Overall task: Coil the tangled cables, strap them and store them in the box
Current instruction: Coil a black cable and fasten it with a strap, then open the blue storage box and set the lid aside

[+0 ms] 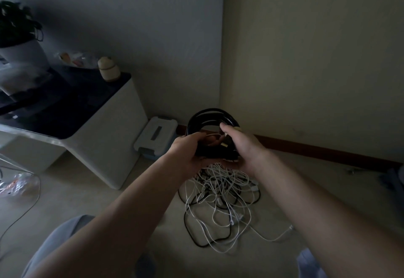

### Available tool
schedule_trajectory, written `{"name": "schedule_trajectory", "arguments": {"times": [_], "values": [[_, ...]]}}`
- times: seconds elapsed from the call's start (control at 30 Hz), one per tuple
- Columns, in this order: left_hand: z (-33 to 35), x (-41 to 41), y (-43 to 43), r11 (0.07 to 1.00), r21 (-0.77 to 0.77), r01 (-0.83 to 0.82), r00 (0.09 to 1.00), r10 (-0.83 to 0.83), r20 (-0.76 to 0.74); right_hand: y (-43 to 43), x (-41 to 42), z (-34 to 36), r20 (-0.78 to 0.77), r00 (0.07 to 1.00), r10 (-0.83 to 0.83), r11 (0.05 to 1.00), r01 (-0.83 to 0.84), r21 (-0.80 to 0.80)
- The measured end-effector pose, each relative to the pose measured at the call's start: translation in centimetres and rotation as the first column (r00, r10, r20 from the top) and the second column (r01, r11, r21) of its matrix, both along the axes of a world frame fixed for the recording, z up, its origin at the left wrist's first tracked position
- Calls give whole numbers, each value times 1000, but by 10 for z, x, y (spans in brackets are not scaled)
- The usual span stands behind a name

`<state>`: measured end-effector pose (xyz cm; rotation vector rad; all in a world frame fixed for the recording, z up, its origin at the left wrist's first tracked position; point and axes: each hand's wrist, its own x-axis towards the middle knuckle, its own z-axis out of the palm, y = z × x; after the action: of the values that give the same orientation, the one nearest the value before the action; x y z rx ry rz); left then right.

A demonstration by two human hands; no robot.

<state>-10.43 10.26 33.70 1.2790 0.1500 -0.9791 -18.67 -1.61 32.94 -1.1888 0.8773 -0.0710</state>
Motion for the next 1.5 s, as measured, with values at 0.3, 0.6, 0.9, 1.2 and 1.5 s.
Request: {"name": "schedule_trajectory", "arguments": {"times": [0.3, 0.6, 0.9, 1.2, 1.5], "values": [[5, 9, 5, 1000, -14, -16, 1000, 16, 11, -16, -1, 1, 29, 997, 66, 994, -69, 87], [1, 15, 8, 996, -48, -81, 996, 80, -33, -9, -5, -11, 58, 996, -68, 985, 58, 162], [-22, -2, -14, 986, 84, -142, 989, 137, 61, 6, 14, -25, -81, 993, -83, 992, 75, -98], [-101, 2, -28, 854, 520, 9, 964, -146, 223, -18, 11, -93, -116, 981, -155, 982, 141, -123], [-199, -19, -98, 705, 696, 136, 886, -401, 233, -81, -27, -191, -308, 936, -172, 940, 62, -336]]}}
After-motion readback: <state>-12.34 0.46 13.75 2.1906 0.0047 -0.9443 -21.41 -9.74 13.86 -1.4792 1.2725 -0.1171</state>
